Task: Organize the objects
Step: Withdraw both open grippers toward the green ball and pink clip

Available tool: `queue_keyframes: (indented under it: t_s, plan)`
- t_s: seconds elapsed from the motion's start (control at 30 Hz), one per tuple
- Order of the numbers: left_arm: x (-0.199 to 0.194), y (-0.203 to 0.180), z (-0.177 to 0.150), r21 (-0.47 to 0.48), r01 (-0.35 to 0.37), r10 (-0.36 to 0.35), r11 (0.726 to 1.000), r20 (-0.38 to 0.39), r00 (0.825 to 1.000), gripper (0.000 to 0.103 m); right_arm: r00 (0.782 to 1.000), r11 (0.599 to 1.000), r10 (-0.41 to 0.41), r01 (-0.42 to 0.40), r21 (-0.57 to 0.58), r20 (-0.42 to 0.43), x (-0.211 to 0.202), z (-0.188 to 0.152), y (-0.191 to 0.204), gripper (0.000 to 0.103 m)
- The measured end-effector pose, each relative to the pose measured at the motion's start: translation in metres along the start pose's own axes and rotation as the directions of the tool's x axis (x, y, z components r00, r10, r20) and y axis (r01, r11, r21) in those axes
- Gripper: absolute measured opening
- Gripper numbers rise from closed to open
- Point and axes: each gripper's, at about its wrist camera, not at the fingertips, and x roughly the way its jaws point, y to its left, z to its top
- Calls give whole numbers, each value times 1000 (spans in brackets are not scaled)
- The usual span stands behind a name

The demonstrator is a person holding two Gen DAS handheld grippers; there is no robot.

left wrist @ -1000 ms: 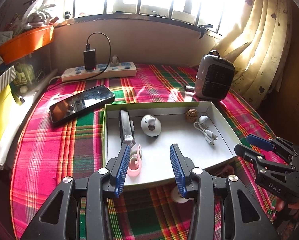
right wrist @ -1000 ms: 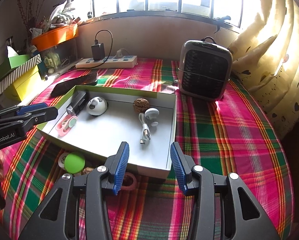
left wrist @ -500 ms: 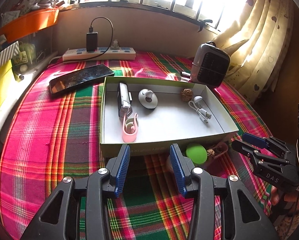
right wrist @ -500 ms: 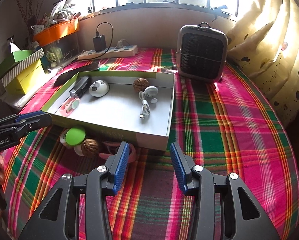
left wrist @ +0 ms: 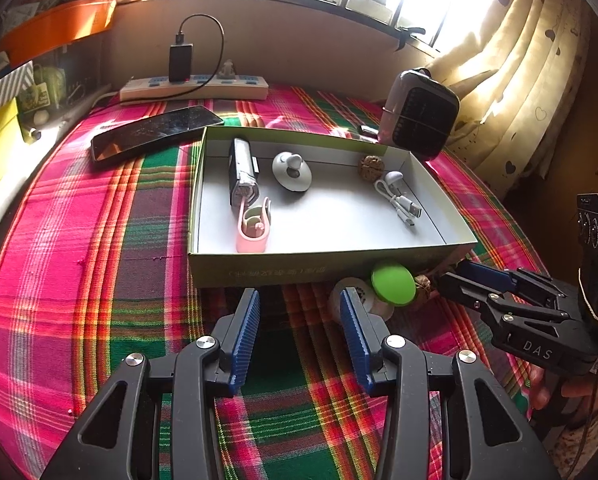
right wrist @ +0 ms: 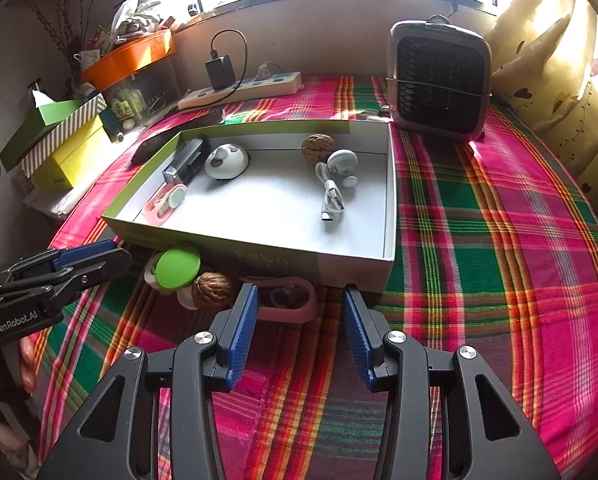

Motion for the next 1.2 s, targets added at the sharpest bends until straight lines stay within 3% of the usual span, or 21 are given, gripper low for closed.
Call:
queue_keyframes:
  t_s: [0.3,0.43,0.7,1.2]
  plan:
    - [2,3,-1,-11,0,0,1000,-9,1000,40,996,993,75,-79,-92,-41,0,-11,14,44]
    - [3,3,-2,-14,-1,1,1000,-12,1000,40,999,992,37,-39,-124,-18,-2,-9,12,44]
    - [5,2,-3,-13,4,-4,1000,-26,1000,40,996,987,82,-86,-138,-34,9,0,4,51]
    - [8,6,-3,-25,12,-12,1000,-37,999,40,979,932,172,-197,-304,-107,3,-21,34,51]
